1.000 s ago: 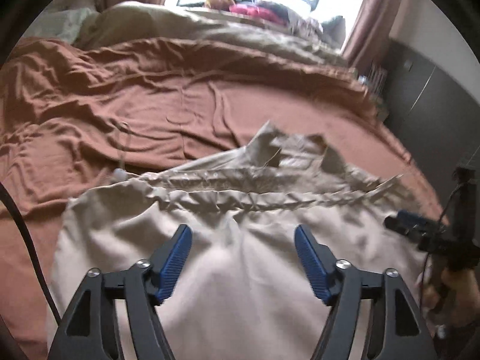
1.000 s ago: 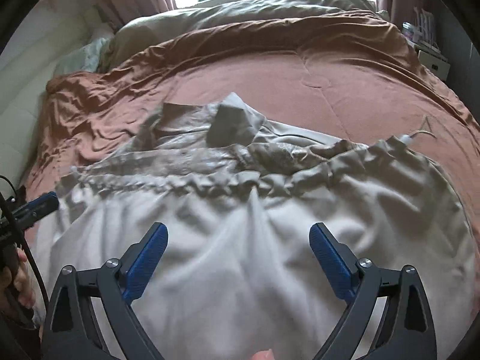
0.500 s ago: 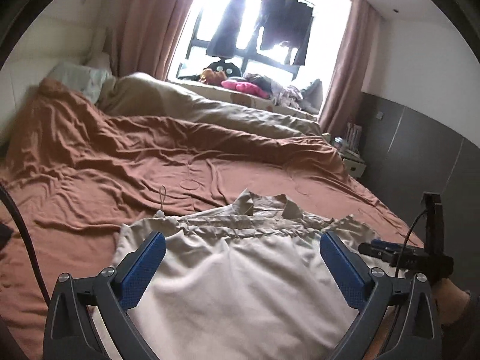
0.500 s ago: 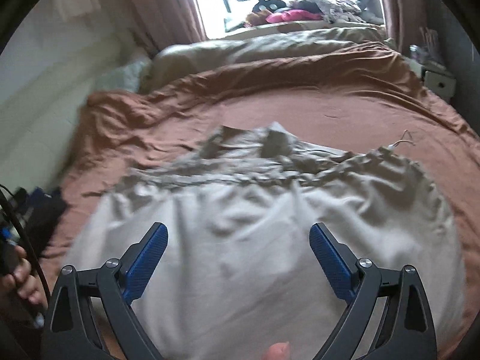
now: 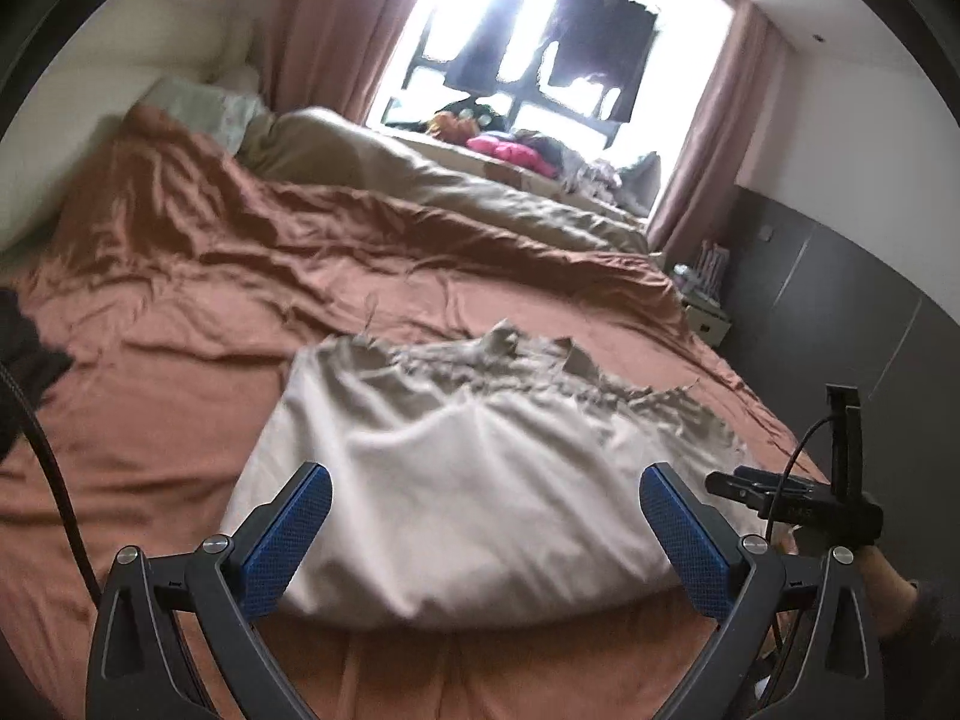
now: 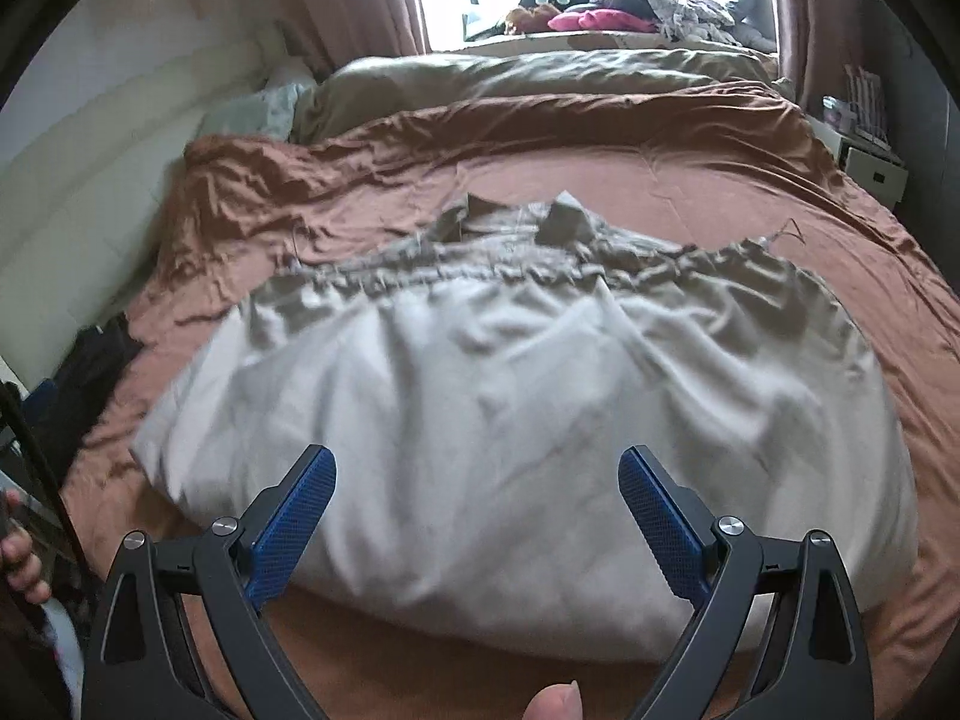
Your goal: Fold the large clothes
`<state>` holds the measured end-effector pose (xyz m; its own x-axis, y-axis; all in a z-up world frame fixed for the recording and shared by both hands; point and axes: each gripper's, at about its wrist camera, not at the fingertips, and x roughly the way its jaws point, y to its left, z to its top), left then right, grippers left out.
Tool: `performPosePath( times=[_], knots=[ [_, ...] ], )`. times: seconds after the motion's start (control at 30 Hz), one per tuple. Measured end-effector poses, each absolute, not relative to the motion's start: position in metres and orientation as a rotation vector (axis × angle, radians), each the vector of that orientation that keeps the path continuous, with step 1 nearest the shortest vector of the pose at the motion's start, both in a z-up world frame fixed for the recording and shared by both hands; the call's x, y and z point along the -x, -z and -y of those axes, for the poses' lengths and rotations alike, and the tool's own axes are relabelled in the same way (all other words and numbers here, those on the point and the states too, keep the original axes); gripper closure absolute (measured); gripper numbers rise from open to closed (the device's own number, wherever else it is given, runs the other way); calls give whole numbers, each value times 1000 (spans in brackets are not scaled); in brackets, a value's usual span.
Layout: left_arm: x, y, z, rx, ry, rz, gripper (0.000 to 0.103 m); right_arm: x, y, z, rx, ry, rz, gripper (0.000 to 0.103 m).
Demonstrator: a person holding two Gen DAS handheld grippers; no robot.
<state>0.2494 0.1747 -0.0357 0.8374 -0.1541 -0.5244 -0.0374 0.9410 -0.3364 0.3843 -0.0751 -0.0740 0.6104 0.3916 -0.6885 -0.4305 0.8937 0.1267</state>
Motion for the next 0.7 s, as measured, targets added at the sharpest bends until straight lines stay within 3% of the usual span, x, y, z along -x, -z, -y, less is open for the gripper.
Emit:
performPosePath(
  times=[0.4, 0.43, 0.5, 0.57, 0.7],
  knots=[
    [-203, 70, -209, 410, -24, -657, 0, -356, 100, 59, 41, -493, -822, 9],
    [-201, 73, -212, 411, -30, -665, 0, -355, 103, 56, 54, -489, -824, 12],
    [-197, 82, -218, 416, -39, -681, 0, -354, 112, 49, 80, -480, -840, 39],
    [-194, 90, -226, 431, -47, -698, 0, -358, 128, 43, 86, -480, -899, 54],
    [-190, 106, -247, 488, -73, -730, 1, -363, 147, 39, 98, -465, -929, 60]
  ],
)
